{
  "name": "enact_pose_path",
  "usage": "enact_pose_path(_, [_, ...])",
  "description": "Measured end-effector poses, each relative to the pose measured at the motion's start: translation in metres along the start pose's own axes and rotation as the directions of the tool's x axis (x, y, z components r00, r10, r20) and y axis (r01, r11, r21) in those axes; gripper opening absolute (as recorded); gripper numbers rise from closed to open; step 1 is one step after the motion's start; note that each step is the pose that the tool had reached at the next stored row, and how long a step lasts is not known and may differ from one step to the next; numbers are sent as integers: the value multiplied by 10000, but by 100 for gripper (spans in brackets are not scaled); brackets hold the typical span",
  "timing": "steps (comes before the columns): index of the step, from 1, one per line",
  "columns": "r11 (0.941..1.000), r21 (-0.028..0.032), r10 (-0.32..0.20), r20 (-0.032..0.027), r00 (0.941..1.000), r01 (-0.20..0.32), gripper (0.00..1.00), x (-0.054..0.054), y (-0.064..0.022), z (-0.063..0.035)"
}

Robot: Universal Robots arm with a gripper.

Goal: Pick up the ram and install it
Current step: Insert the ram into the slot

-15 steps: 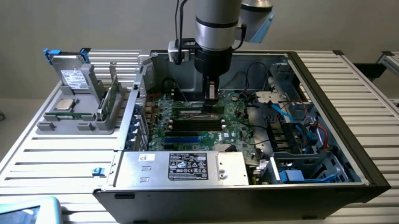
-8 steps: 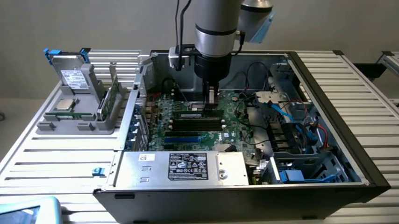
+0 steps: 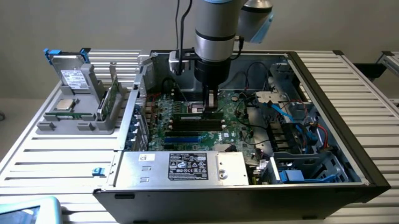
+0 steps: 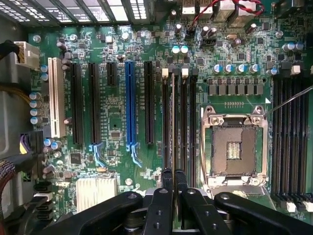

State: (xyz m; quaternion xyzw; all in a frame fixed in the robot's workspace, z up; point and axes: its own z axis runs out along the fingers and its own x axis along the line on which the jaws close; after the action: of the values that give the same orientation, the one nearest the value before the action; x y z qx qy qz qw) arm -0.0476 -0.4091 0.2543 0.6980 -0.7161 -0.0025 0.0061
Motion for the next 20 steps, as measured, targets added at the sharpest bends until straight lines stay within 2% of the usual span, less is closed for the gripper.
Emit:
enact_pose_path(16, [10000,-6,-28,-2,10000,28,13,0,-6,28])
enact_pose_path(18, [10000,-62,-29,-2,10000,29,13,0,-8,28])
enact_pose_path(20, [9998,-173,-29,-4,10000,29,13,-1,-10,29])
